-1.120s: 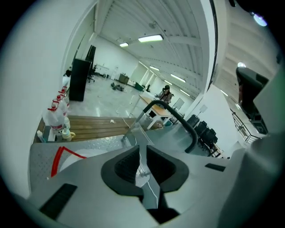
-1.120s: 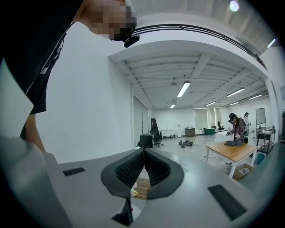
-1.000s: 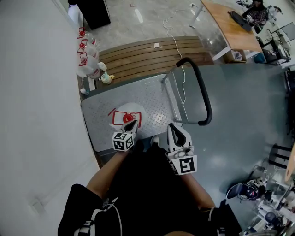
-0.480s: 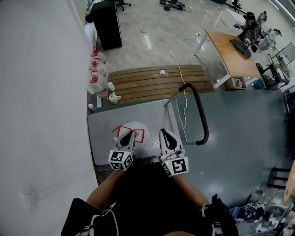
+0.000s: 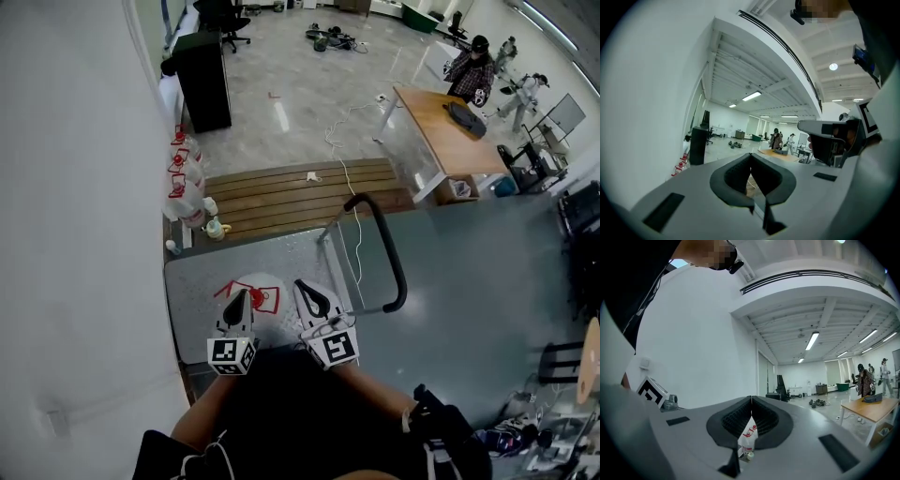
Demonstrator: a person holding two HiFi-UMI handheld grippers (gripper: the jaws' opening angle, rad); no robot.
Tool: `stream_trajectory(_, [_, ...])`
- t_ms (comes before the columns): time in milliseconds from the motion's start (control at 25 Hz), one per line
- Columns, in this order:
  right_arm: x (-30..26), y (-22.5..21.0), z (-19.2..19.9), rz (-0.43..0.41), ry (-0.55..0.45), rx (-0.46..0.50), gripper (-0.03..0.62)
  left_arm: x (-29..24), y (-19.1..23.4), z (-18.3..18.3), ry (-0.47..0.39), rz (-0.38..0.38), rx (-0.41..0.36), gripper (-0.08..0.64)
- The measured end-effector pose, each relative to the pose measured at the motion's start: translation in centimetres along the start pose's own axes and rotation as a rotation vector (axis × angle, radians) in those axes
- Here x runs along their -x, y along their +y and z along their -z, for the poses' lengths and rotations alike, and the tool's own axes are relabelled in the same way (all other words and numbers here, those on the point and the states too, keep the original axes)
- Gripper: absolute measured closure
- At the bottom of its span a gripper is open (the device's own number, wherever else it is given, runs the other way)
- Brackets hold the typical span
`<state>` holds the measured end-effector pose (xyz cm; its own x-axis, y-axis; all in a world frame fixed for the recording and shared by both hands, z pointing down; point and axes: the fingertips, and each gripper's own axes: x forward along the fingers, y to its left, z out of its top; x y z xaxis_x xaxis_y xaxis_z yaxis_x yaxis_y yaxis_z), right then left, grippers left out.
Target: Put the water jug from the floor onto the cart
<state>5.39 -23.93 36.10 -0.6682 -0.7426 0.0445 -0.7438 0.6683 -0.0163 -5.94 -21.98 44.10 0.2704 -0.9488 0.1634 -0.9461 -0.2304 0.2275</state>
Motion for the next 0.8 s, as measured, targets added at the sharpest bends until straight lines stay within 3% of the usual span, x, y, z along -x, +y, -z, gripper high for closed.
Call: stream_trajectory(800, [-0.9,0.2,0.8,0.084,0.007,-0.002,0.574,-0.2,1.0,-0.3,-0.011,0.051,-0.051,0.541])
